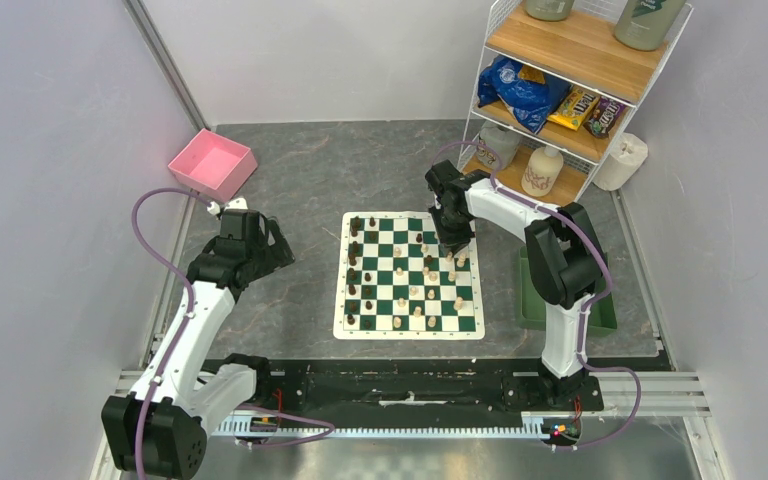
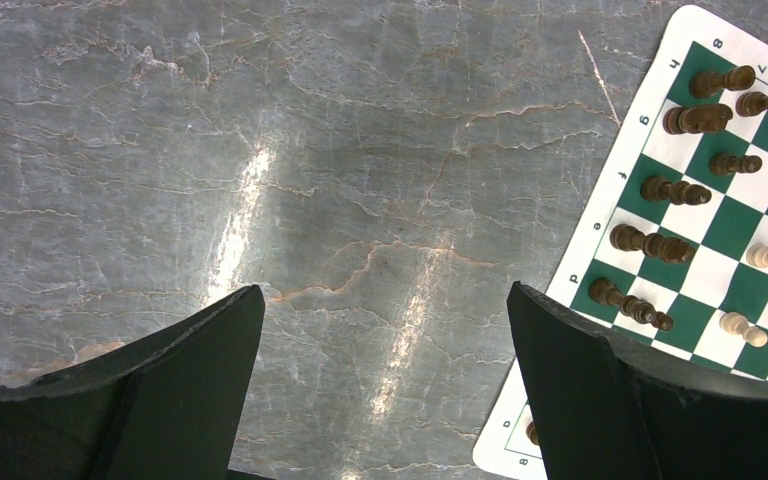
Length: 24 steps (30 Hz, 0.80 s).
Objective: Set up the chess pieces on the board
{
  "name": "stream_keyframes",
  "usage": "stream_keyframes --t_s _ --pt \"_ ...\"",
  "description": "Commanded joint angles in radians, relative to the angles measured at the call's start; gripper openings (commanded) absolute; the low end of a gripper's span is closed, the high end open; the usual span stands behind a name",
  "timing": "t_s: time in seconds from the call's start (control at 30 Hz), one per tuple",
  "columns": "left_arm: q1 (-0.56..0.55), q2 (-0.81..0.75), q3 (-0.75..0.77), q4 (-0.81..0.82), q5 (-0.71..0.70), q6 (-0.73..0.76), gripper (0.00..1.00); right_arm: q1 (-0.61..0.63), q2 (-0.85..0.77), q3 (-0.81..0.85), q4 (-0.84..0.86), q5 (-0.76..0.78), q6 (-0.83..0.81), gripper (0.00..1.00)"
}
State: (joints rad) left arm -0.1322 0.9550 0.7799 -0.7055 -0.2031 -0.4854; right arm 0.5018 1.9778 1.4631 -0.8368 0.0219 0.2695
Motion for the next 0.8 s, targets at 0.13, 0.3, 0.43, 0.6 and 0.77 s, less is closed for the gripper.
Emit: stream_keyframes --t_s 0.13,0.3,0.43,0.6,0.77 --pt "0.0 -0.006 0.03 0.009 0.001 0.024 0.99 0.001 -0.009 0.04 -0.019 -0.004 -0.008 0.26" --pt "0.0 -0.004 0.032 0.009 0.002 0.024 0.99 0.001 -0.024 0.048 -0.02 -0.006 -0.004 0.21" --pt "0.0 -0.005 0.032 0.009 0.001 0.023 0.98 -0.001 -0.044 0.065 -0.02 0.007 -0.002 0.21" --pt "0.0 -0.006 0.031 0.009 0.001 0.024 0.98 -0.015 -0.062 0.101 -0.022 0.046 0.001 0.21" --pt "0.0 -0.009 0.03 0.009 0.0 0.023 0.98 -0.055 -0.036 0.15 -0.041 0.07 0.006 0.21"
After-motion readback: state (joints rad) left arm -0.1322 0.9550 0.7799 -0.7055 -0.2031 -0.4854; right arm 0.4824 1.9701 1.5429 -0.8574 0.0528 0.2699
